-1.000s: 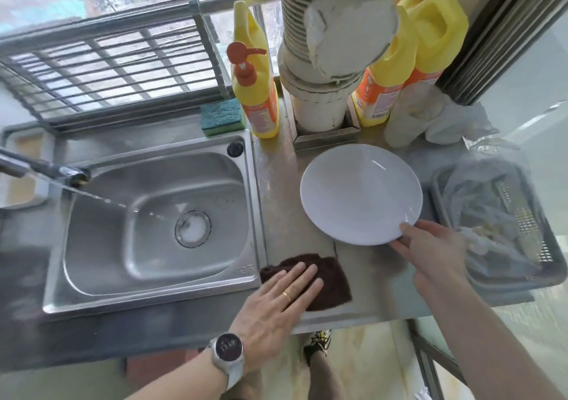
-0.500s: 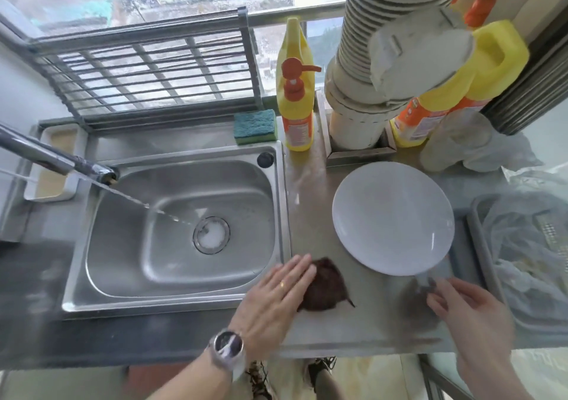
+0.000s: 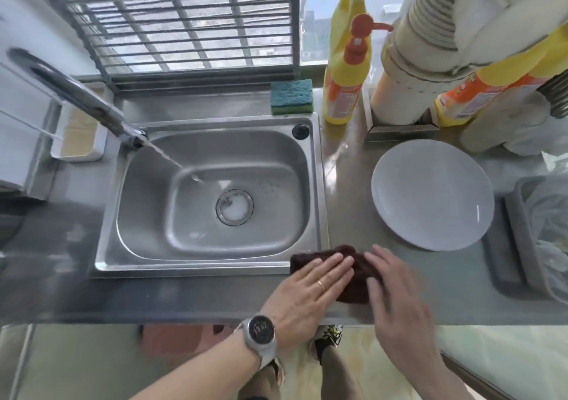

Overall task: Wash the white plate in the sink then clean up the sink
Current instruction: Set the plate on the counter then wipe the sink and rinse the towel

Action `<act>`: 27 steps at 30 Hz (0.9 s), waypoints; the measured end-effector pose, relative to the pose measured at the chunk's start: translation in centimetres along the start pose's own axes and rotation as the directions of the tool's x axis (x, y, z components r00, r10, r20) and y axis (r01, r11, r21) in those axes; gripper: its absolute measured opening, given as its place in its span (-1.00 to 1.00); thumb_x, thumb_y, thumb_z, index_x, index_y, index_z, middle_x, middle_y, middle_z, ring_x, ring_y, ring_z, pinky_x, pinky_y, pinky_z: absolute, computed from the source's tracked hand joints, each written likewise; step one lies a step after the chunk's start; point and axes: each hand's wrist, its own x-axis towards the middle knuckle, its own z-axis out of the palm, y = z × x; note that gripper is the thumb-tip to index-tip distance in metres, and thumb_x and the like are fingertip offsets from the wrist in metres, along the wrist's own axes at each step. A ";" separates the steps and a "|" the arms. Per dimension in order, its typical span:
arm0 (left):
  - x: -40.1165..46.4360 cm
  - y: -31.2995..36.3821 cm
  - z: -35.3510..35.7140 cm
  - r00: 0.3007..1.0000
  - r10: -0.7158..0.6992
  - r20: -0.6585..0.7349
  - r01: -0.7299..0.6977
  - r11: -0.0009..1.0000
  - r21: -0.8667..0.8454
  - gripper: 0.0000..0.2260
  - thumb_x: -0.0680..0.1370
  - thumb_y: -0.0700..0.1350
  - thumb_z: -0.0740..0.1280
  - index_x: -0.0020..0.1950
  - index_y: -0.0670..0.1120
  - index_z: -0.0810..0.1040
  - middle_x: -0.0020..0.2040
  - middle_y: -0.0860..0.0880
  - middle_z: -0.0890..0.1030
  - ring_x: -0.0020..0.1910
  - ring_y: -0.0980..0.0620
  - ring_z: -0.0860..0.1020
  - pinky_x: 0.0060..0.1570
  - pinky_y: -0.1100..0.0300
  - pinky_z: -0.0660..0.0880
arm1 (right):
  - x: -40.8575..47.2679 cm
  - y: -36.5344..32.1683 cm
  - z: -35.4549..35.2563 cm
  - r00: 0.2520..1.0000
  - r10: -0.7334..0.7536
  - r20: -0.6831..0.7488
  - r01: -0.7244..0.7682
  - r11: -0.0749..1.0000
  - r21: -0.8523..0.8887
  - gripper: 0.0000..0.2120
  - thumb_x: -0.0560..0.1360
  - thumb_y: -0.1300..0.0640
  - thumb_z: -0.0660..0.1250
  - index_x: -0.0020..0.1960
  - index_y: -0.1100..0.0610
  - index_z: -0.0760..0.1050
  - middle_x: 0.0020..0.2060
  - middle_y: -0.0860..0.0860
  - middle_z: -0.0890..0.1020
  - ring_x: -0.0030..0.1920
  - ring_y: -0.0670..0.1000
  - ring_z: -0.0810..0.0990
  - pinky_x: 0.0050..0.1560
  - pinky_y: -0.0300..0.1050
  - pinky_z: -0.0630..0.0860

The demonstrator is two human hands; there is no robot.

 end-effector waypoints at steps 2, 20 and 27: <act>-2.0 0.2 0.4 1.000 -0.026 -0.015 0.026 1.000 0.000 -0.34 0.59 -0.11 0.19 0.68 -0.16 0.08 0.71 -0.10 0.06 0.69 -0.03 0.02 0.62 0.00 0.15 | -0.8 -0.3 2.5 0.988 -0.091 0.122 0.094 0.995 -0.025 -0.57 0.63 0.11 0.18 0.48 0.11 0.40 0.51 -0.04 0.36 0.53 -0.03 0.29 0.50 -0.05 0.28; -31.0 -16.2 -1.7 0.739 -0.637 -0.218 0.656 0.754 0.022 -0.46 0.55 -0.22 0.17 0.55 -0.06 0.44 0.62 -0.15 0.31 0.60 -0.14 0.31 0.55 -0.07 0.25 | -3.6 -24.9 31.2 0.861 -0.302 0.409 0.386 0.911 -0.141 -0.39 0.64 0.16 0.11 0.62 0.27 -0.02 0.62 0.18 -0.02 0.62 0.13 -0.07 0.56 0.12 0.09; -36.8 -20.3 -0.4 0.468 -0.856 -0.220 0.859 0.500 -0.115 -0.49 0.64 -0.27 0.18 0.62 -0.23 0.26 0.63 -0.20 0.26 0.62 -0.17 0.26 0.59 -0.09 0.20 | -2.5 -32.5 36.6 0.798 -0.381 0.468 0.491 0.860 -0.137 -0.41 0.64 0.12 0.01 0.61 0.28 0.00 0.61 0.19 -0.02 0.62 0.15 -0.09 0.58 0.11 0.06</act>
